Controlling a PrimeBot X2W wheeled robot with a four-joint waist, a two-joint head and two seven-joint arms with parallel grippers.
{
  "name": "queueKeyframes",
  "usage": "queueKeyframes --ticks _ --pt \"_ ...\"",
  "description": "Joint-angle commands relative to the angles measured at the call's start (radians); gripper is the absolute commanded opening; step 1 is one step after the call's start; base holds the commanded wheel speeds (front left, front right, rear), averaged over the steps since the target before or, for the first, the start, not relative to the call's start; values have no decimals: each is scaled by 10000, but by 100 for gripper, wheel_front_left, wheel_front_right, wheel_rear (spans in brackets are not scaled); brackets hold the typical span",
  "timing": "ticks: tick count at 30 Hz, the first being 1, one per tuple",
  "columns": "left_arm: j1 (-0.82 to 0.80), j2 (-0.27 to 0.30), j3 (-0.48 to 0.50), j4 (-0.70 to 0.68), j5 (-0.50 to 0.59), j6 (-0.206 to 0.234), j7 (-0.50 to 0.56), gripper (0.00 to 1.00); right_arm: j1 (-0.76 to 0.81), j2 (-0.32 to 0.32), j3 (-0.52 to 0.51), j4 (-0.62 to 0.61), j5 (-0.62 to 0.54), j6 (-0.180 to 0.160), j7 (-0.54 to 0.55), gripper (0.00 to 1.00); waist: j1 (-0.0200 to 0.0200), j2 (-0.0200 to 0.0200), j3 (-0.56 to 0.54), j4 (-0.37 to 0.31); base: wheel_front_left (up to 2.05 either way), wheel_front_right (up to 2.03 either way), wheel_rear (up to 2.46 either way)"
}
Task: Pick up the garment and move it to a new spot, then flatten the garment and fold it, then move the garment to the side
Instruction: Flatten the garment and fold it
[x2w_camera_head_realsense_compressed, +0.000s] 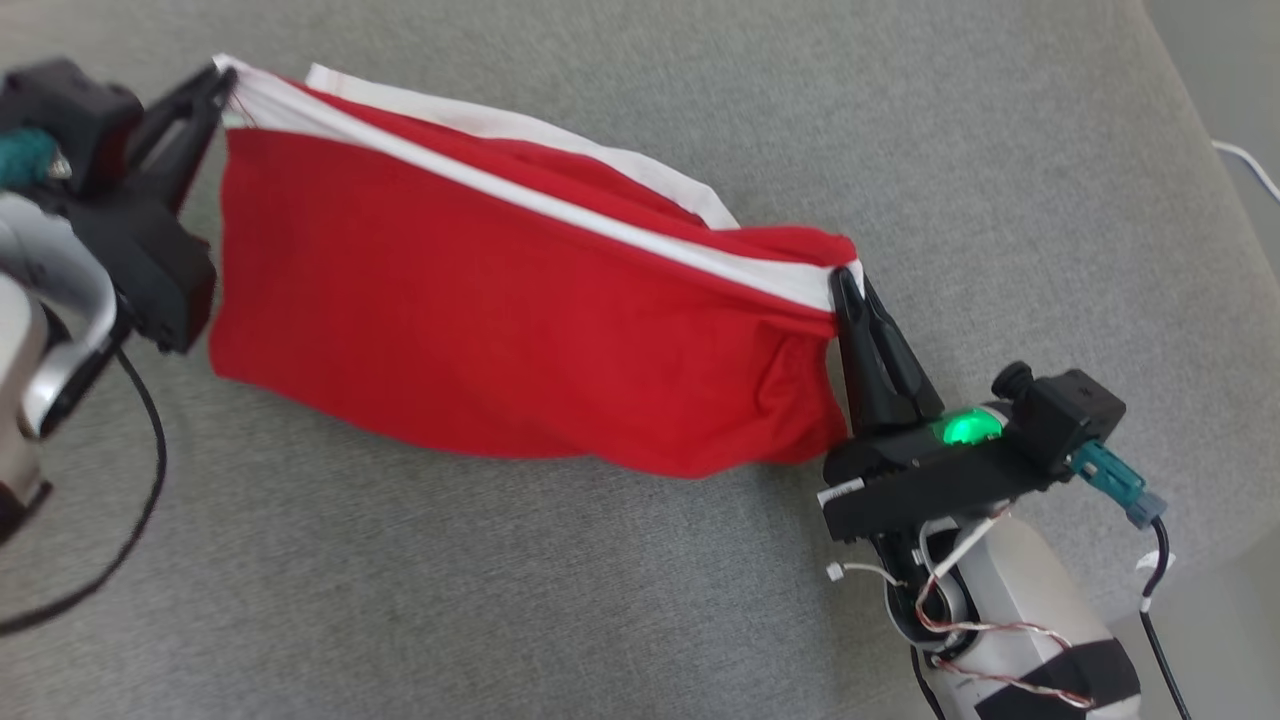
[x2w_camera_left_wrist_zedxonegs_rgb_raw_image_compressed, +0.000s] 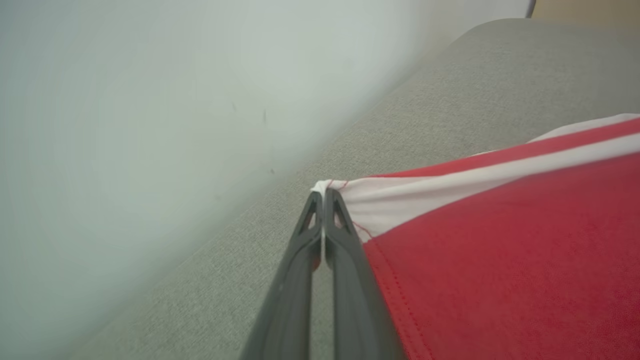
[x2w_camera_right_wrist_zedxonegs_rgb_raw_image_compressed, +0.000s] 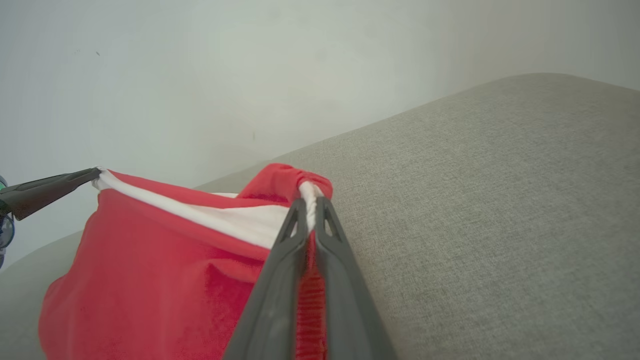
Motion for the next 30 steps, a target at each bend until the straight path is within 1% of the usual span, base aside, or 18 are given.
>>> queueKeyframes --ticks 1,6,10,13,14,15,16,17,18,21,25,28,30 --pt "-434 71 -228 250 -161 38 22 0 -189 120 -54 94 -88 -25 -48 0 -3 -2 570 -445 0 0 0" --pt "-1390 47 -1029 1228 -415 40 -39 0 -492 369 -35 229 -196 -25 -49 0 -3 -2 844 -556 0 0 0" --pt "-1857 -124 -1520 1916 -689 41 -417 0 -553 459 -8 245 -205 -25 -50 0 -3 -2 930 -596 0 0 0" --pt "-2100 -356 -1702 2259 -987 39 -1007 0 -530 511 -15 250 -271 -25 -50 0 -3 -2 936 -575 0 0 0" --pt "-2106 -416 -1892 2385 -912 38 -1060 0 -518 515 -8 279 -258 -25 -49 0 -3 -2 921 -562 0 0 0" --pt "-2180 -445 -2115 2532 -743 38 -1150 0 -517 512 4 311 -261 -25 -49 37 -3 -2 898 -549 0 0 0" --pt "-2281 -475 -2270 2666 -673 38 -1305 0 -530 518 69 344 -254 -25 -49 96 -3 -2 860 -544 0 0 0" --pt "-2331 -533 -2376 2836 -659 38 -1471 82 -552 526 91 331 -252 -25 -49 100 -3 -2 810 -539 0 0 0" --pt "-2319 -623 -2467 3024 -652 38 -1620 100 -564 526 90 297 -257 -24 -49 100 -3 -2 727 -524 0 0 0" --pt "-2282 -781 -2562 3354 -715 36 -1917 100 -486 510 16 182 -286 -24 -49 100 -3 -2 520 -492 0 0 0" --pt "-1981 -1081 -2470 3831 -1021 36 -2422 100 -70 249 -363 -326 -364 -24 -44 100 -3 -2 -64 -322 0 0 0" --pt "-1748 -1137 -2252 3904 -1338 36 -2603 100 262 78 -832 -943 -566 -24 -31 100 -3 -2 -477 -212 0 0 0" --pt "-1529 -1173 -2137 3821 -1545 35 -2658 100 553 82 -1244 -1321 -657 -24 -29 100 -3 -2 -705 -139 0 0 0"
